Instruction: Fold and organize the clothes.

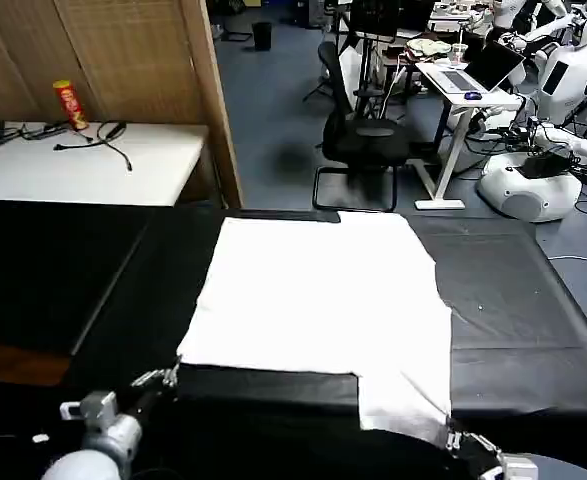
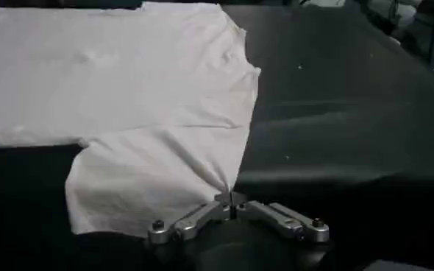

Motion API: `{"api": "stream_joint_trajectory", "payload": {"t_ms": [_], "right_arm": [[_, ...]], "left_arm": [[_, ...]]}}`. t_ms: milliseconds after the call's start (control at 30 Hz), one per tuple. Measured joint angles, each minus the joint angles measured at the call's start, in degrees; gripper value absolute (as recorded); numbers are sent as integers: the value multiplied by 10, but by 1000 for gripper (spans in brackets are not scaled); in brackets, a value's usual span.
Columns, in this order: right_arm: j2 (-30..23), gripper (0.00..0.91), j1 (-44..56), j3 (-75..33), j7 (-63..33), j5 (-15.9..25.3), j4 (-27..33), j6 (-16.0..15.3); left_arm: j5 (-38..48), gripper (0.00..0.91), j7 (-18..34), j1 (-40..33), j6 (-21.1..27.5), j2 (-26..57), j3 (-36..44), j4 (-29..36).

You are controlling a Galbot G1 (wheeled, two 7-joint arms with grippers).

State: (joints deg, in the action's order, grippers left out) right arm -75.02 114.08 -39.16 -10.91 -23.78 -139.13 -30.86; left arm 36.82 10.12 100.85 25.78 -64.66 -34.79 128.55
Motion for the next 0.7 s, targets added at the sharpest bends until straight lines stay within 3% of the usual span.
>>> {"api": "stream_joint_trajectory", "payload": {"t_ms": [133, 400, 700], "right_arm": [[12, 0, -34, -18, 26, -33, 15, 38], [61, 0, -134, -40, 40, -84, 77, 81], [113, 0, -289, -5, 49, -90, 201, 86]], "left_arm": [[15, 0, 2, 4, -17, -10, -5, 15], [3, 0, -1, -55, -43, -5, 10, -6], [-33, 0, -3, -152, -52, 11, 52, -76]]}}
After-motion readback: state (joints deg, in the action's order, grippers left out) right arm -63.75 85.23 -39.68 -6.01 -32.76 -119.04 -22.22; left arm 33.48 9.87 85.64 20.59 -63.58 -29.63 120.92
